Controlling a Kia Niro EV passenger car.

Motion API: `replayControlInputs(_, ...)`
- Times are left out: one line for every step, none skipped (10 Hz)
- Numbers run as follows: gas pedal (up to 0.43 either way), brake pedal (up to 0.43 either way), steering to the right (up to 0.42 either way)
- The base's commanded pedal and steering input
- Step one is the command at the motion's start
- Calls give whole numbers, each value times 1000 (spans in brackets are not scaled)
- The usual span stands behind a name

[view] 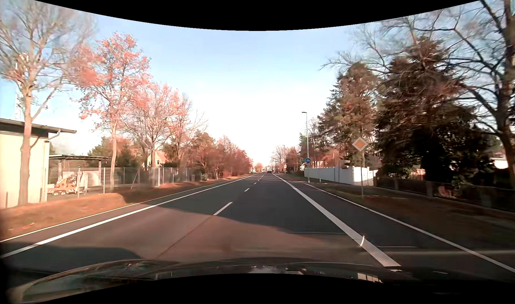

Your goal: Follow the waypoints while adhering to traffic rules and regulations

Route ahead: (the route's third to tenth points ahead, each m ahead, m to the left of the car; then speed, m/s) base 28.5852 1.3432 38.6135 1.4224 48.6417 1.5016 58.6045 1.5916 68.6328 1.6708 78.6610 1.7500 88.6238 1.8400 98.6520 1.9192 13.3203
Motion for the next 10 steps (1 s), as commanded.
replayControlInputs(110, 0, -3)
replayControlInputs(110, 0, -3)
replayControlInputs(110, 0, -3)
replayControlInputs(110, 0, -3)
replayControlInputs(110, 0, -3)
replayControlInputs(110, 0, -2)
replayControlInputs(110, 0, -3)
replayControlInputs(110, 0, -2)
replayControlInputs(110, 0, -2)
replayControlInputs(110, 0, -3)
